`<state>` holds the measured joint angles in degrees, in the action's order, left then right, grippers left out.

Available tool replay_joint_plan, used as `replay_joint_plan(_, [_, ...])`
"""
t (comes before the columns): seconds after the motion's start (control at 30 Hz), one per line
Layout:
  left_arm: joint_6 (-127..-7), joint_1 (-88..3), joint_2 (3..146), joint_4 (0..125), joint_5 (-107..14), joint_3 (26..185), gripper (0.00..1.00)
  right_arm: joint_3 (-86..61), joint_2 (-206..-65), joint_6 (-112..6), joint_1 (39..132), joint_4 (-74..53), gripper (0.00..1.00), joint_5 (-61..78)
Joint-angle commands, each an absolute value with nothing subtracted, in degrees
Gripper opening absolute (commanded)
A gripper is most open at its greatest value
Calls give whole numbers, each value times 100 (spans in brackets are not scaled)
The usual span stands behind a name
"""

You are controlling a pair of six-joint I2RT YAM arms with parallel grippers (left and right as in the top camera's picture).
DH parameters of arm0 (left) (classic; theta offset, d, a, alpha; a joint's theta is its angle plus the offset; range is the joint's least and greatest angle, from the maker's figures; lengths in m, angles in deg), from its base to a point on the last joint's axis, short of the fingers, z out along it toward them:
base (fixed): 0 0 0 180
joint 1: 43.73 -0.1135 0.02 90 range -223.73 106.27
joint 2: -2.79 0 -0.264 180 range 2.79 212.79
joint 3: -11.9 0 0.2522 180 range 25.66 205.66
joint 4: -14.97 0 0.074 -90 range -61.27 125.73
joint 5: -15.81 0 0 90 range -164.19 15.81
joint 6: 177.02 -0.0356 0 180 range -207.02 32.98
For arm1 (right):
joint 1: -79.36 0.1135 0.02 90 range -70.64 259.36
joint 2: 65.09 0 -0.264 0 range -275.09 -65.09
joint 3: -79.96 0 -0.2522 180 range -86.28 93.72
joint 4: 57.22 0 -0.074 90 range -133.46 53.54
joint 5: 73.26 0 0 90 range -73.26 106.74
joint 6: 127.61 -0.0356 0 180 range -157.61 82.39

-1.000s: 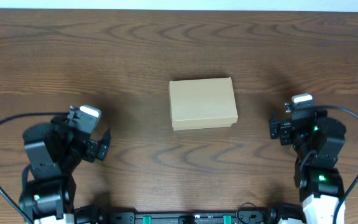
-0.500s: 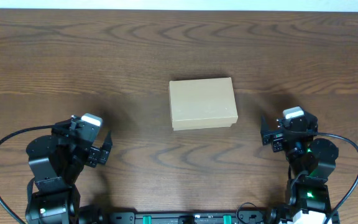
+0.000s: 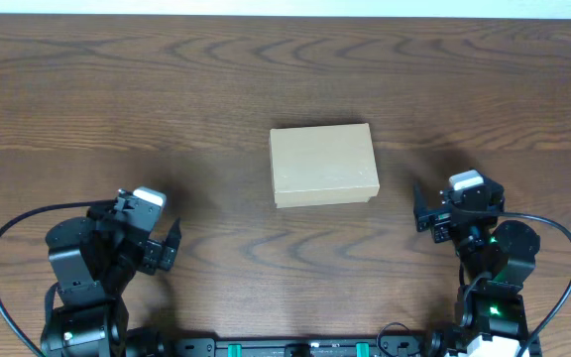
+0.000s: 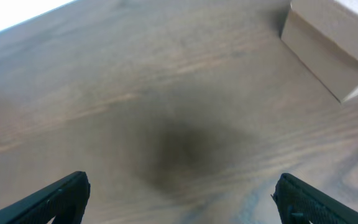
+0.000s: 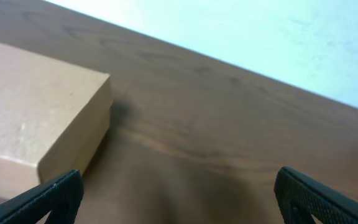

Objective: Pack container

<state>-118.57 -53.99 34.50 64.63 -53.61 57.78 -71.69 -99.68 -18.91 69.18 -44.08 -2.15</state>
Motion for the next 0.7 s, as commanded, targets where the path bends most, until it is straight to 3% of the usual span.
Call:
replay_joint_plan(0.0, [-11857, -5388, 3428, 6638, -5424, 5752, 96, -7197, -9933, -2022, 6883, -4185, 99, -408])
replay_joint_plan(0.4, [-11857, -5388, 3428, 7095, -5427, 5752, 95, -7199, -9940, -1932, 6883, -2782, 99, -148])
replay_joint_plan(0.67, [-11857, -5388, 3428, 7095, -5424, 5752, 96, -7199, -9376, -1860, 7388, -4664, 99, -161])
